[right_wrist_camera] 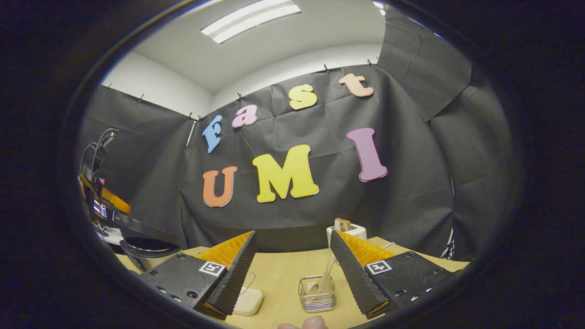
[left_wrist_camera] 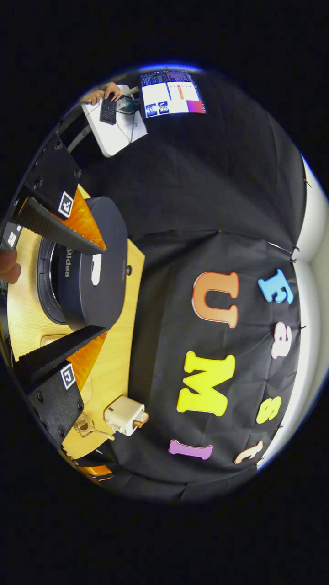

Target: Close the left gripper, press the button to open the rice cooker; take a wooden spoon from the chopstick holder with the right hand, scoop a spoonful of rice and pour it into the rice cooker, then put the wooden spoon back into the chopstick holder.

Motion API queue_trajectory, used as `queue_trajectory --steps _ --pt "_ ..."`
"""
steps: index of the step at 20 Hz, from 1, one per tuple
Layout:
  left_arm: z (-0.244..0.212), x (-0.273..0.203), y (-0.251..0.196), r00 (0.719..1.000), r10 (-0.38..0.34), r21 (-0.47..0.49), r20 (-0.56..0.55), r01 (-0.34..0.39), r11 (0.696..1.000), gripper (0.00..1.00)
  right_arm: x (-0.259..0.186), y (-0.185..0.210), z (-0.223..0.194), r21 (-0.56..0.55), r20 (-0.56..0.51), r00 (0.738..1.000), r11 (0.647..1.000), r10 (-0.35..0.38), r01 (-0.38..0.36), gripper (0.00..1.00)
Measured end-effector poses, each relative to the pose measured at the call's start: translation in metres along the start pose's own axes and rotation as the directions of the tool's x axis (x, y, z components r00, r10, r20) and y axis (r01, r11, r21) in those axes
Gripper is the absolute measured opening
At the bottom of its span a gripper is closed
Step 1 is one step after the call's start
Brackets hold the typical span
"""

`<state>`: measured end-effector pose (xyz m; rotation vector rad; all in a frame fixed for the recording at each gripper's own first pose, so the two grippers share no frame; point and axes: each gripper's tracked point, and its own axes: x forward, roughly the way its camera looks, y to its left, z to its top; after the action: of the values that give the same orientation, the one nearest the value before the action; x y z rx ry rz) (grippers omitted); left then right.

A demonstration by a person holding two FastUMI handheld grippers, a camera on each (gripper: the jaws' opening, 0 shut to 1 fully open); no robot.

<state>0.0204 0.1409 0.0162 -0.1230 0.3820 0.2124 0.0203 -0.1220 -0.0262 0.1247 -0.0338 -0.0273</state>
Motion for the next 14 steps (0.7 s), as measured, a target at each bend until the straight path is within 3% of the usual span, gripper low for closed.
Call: queue_trajectory --steps 3,4,8,14 --pt "0.003 -0.009 -0.012 0.999 -0.015 0.034 0.038 0.014 0.999 1.0 -0.003 -0.006 0.006 -0.014 0.009 1.0 1.0 -0.015 0.016 0.96" --pt "0.004 -0.012 -0.012 0.999 -0.009 0.048 0.052 0.006 0.999 1.0 -0.004 -0.008 0.007 -0.018 0.01 1.0 1.0 -0.019 0.019 0.92" --pt "0.007 -0.023 -0.002 0.987 0.063 0.114 0.146 -0.08 0.99 1.0 -0.006 -0.011 0.003 -0.043 -0.018 1.0 0.999 -0.015 0.014 0.95" --pt "-0.002 -0.036 -0.018 0.969 0.048 0.133 0.241 -0.082 0.988 1.0 -0.014 -0.019 -0.017 -0.076 -0.112 0.994 0.997 -0.022 0.013 0.96"
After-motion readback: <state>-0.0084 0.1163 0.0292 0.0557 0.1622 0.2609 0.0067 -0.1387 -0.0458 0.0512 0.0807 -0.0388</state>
